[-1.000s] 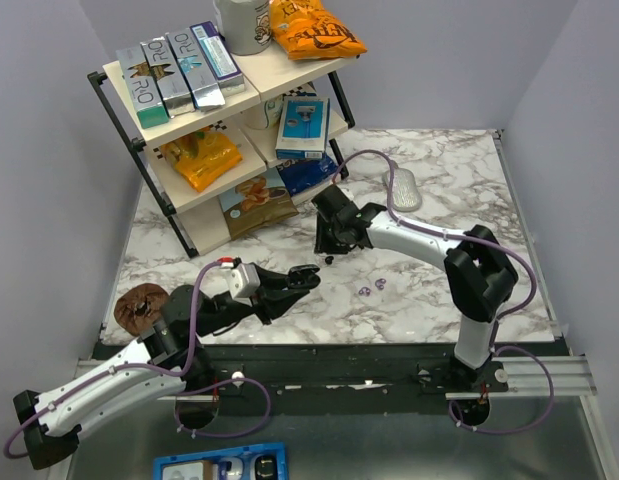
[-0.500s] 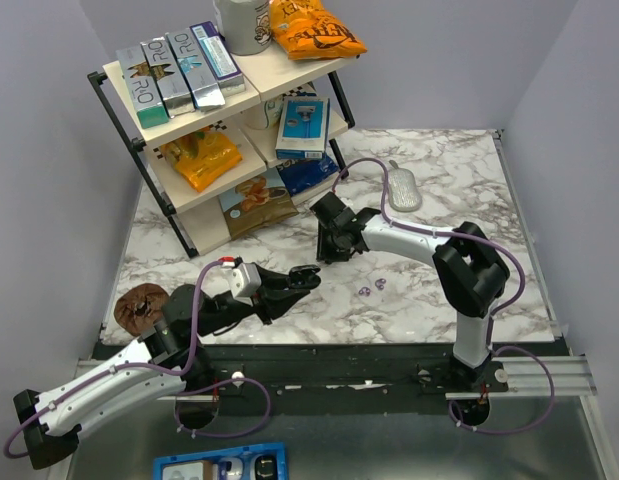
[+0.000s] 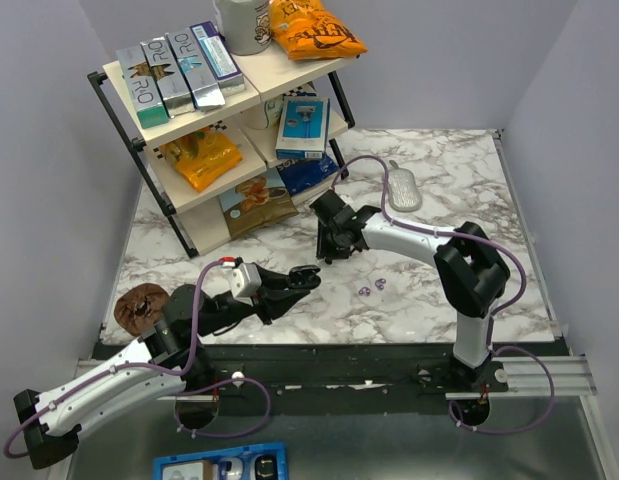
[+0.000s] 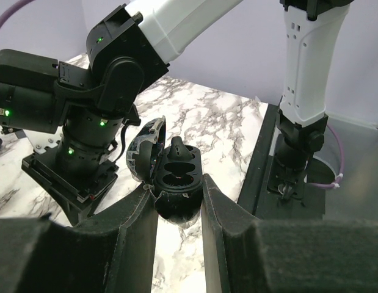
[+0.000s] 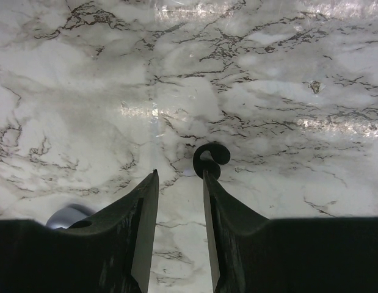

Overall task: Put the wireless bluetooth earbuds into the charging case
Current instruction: Pick up the earbud from the center of the board.

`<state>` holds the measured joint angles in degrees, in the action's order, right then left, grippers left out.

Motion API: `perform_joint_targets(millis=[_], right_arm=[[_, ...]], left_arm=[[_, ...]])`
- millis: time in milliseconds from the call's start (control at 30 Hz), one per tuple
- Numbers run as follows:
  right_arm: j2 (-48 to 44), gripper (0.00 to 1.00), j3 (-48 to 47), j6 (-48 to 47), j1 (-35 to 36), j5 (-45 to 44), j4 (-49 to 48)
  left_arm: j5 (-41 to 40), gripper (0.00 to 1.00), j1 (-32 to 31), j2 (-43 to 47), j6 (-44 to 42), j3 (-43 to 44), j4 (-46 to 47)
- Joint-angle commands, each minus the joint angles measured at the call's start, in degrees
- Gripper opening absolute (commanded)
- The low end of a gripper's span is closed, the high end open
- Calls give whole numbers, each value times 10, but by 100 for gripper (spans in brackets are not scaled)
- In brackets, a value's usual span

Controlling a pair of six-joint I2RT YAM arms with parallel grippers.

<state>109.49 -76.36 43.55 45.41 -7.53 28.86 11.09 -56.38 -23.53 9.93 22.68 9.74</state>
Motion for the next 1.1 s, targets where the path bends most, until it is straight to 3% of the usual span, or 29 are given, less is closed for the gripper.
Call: perform_joint_targets(millis=[0, 567, 1067], right_arm=[[-22, 43, -20, -12, -1, -24, 22], [40, 43, -63, -8, -1, -45, 16], [37, 42, -20, -6, -3, -42, 9]], left_arm=[[-3, 0, -5, 1, 4, -5, 5], [-3, 0, -8, 2, 9, -5, 1], [-4, 0, -9, -2, 6, -4, 3]])
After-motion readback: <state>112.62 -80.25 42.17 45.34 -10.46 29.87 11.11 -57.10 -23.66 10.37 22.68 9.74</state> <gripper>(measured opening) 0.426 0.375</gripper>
